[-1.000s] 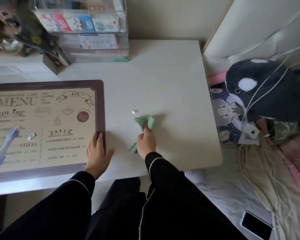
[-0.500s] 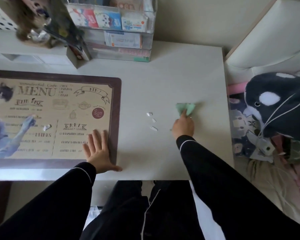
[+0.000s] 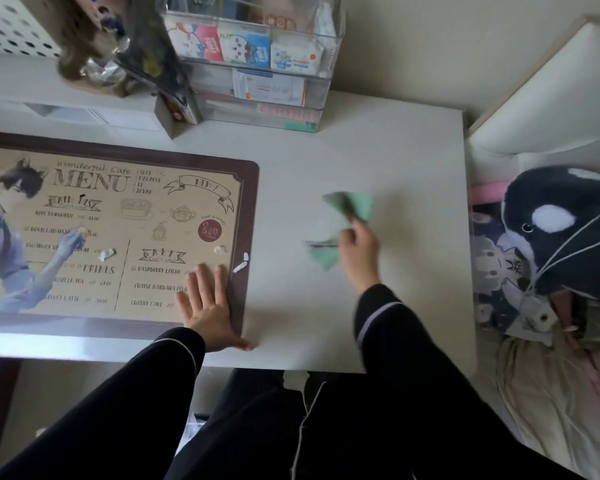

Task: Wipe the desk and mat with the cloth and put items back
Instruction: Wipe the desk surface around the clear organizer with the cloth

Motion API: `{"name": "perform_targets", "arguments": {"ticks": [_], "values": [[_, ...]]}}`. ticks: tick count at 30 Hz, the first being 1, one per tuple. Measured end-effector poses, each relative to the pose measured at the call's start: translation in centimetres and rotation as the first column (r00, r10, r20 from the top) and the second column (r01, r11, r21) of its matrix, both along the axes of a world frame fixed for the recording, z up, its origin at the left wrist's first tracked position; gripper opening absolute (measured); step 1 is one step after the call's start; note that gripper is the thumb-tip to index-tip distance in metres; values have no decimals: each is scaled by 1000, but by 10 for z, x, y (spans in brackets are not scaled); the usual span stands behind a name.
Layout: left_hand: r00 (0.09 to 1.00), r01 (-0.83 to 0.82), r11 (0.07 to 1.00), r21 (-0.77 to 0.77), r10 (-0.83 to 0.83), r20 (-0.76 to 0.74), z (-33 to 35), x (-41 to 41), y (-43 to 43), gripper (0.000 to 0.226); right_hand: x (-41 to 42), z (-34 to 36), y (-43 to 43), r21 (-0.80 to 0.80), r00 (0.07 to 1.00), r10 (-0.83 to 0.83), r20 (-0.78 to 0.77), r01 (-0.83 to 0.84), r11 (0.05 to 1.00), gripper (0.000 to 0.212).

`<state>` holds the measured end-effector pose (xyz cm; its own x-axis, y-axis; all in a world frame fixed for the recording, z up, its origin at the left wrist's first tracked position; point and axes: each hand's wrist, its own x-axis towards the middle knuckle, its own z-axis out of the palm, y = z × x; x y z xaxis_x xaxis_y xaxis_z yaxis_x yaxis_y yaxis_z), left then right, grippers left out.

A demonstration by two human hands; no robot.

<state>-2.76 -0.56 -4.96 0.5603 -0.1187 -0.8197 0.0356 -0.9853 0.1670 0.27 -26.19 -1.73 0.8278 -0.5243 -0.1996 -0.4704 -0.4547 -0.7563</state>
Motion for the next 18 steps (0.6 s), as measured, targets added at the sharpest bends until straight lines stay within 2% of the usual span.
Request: {"name": "perform_targets", "arguments": {"ticks": [2, 5, 7, 8, 11, 13, 14, 16, 17, 18], "values": [[1000, 4, 1000, -2, -4, -2, -1, 0, 1, 170, -29, -1, -58, -149, 994, -97, -49, 89, 985, 45], [1000, 9, 1000, 3, -9, -2, 0, 0, 0, 170, -84, -15, -113, -352, 923, -232, -307, 116, 929, 50], [1000, 9, 1000, 6, -9, -6, 2, 1, 0, 170, -111, -28, -104, -418, 849, -282, -446, 81, 905, 52], [1000, 8, 1000, 7, -8, -9, 3, 1, 0, 170, -119, -36, -85, -441, 841, -260, -475, 29, 897, 54], [1000, 12, 1000, 11, -12, -14, 3, 2, -1, 171, -117, -52, 0, -451, 859, -76, -506, -189, 872, 56], [1000, 11, 1000, 20, -11, -10, 3, 2, -1, 171, -107, -58, 56, -366, 819, 172, -548, -420, 831, 50], [1000, 11, 1000, 22, -11, -6, 3, 1, -2, 172, -106, -57, 75, -310, 763, 327, -557, -557, 771, 47], [1000, 4, 1000, 23, -4, 9, 2, 1, -3, 172, -107, -51, 86, -246, 606, 608, -513, -783, 572, 40], [1000, 3, 1000, 24, -4, 15, 2, 1, -3, 172, -110, -45, 74, -280, 577, 679, -453, -816, 506, 36], [1000, 8, 1000, 22, -8, 18, 1, 1, -3, 172, -112, -42, 53, -374, 623, 669, -405, -781, 501, 32]]}}
